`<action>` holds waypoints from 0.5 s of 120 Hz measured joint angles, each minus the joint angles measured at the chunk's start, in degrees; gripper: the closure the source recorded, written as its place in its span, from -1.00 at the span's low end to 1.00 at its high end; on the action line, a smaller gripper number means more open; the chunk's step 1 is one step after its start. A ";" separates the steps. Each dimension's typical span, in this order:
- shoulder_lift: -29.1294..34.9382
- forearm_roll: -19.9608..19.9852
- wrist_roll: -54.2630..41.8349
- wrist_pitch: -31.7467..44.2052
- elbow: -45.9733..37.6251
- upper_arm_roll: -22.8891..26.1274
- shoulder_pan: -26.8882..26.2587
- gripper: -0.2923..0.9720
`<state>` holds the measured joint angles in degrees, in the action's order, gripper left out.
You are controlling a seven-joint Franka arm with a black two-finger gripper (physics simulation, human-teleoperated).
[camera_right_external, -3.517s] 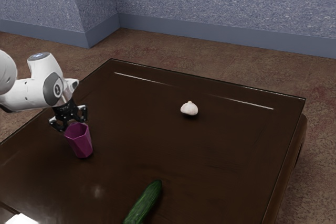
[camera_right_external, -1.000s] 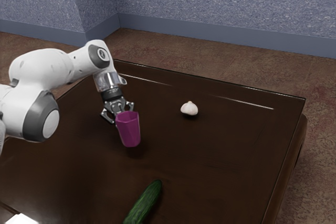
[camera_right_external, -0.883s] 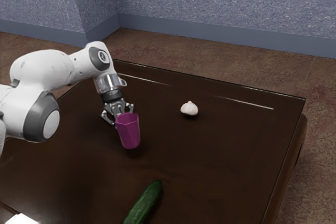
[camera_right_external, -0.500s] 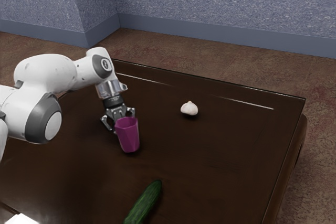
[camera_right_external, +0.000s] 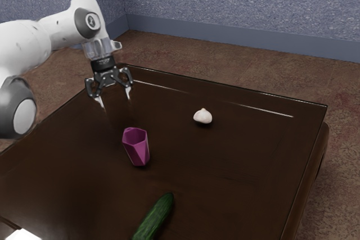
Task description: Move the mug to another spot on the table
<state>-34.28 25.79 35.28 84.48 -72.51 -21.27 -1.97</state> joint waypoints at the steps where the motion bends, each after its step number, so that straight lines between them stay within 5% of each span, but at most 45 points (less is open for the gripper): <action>1: 1.15 -0.60 -0.01 -0.03 -0.42 0.05 -0.28 -0.46; 17: 22.61 -15.93 -1.47 0.82 -10.62 9.34 -2.89 -0.50; 27: 29.09 -21.63 -4.95 2.19 -13.33 16.41 -2.59 -0.51; 46: 30.88 -24.15 -13.03 4.71 -14.39 19.91 -8.62 -0.52; 60: 31.20 -24.48 -17.72 5.38 -14.48 19.83 -8.06 -0.53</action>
<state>-3.08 1.31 17.56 89.86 -87.00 -1.44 -10.03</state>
